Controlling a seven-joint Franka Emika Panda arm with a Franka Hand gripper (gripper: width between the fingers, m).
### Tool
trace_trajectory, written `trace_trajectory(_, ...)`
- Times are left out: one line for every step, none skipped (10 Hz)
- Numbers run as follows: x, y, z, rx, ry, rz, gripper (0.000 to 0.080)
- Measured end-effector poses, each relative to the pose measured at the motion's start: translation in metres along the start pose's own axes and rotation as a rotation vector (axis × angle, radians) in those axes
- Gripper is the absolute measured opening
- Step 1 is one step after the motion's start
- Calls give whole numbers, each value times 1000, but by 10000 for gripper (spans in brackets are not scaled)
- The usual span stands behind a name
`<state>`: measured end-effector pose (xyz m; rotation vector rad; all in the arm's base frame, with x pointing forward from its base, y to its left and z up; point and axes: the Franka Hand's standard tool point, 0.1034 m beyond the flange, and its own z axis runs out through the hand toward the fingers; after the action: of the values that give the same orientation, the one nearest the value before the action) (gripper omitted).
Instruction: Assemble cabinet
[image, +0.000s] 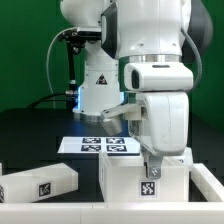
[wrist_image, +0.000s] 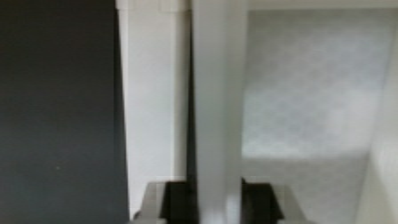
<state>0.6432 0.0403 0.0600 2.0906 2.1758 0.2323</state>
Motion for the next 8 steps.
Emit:
trace_trajectory(13,3,1,-20,8,-23,94)
trace_trajectory(22,5,2,-24,16,-23,94)
trace_trajectory(29,6,4,-24,21,-13,97)
trace_trajectory(34,7,6,-26,24,-3,98)
trace_trajectory(36,8,8,-28,26,0,102)
trace_trajectory(35,8,11,-27,26,1,102)
trace_trajectory(35,10,14,-24,27,-1,105)
trace_trajectory(35,11,17,-15,27,0,108)
